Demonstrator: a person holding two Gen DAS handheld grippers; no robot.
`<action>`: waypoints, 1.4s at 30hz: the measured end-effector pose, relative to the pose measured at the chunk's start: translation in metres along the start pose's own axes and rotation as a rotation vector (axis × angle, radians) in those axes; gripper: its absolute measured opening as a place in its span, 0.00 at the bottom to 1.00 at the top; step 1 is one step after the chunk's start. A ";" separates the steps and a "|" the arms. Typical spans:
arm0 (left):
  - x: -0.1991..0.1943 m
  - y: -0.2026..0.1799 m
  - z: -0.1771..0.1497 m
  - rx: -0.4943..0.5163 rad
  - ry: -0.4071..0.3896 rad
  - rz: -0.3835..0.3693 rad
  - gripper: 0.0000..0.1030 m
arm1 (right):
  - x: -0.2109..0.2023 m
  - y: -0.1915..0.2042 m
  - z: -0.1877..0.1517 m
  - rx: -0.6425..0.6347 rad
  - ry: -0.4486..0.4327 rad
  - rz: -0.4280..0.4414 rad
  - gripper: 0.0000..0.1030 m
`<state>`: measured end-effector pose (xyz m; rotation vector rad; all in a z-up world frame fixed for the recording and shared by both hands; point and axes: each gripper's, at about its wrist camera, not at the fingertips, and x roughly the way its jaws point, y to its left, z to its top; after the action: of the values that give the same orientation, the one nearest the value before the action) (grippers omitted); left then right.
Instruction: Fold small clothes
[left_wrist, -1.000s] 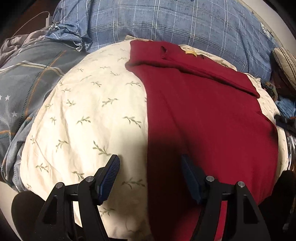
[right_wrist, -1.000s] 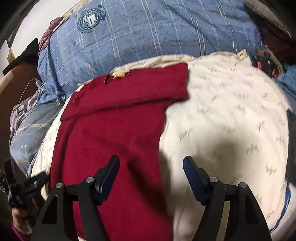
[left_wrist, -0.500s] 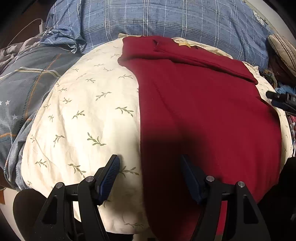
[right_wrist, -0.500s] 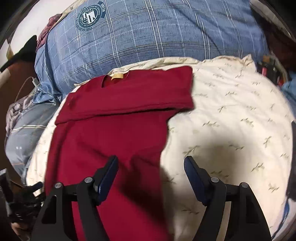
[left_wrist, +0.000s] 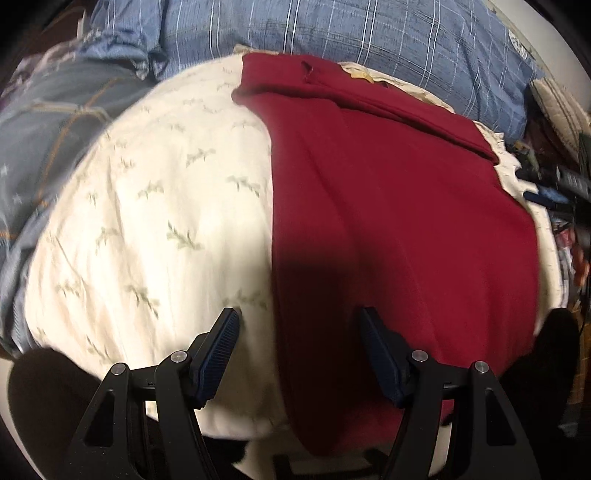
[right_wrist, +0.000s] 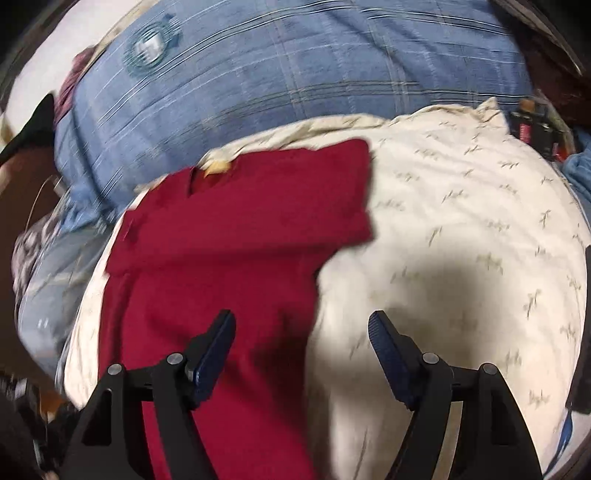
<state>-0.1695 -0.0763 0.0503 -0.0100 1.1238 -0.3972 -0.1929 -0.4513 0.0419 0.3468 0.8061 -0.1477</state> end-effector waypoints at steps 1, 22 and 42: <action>-0.002 0.002 -0.002 -0.004 0.009 -0.016 0.65 | -0.005 0.002 -0.008 -0.015 0.009 0.018 0.74; 0.005 0.007 -0.018 0.009 0.043 -0.114 0.63 | -0.021 -0.011 -0.134 0.024 0.236 0.210 0.73; 0.015 0.009 -0.009 -0.035 0.073 -0.146 0.14 | -0.018 -0.005 -0.141 -0.040 0.270 0.245 0.63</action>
<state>-0.1691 -0.0706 0.0317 -0.1094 1.2053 -0.5120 -0.3025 -0.4050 -0.0364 0.4301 1.0239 0.1473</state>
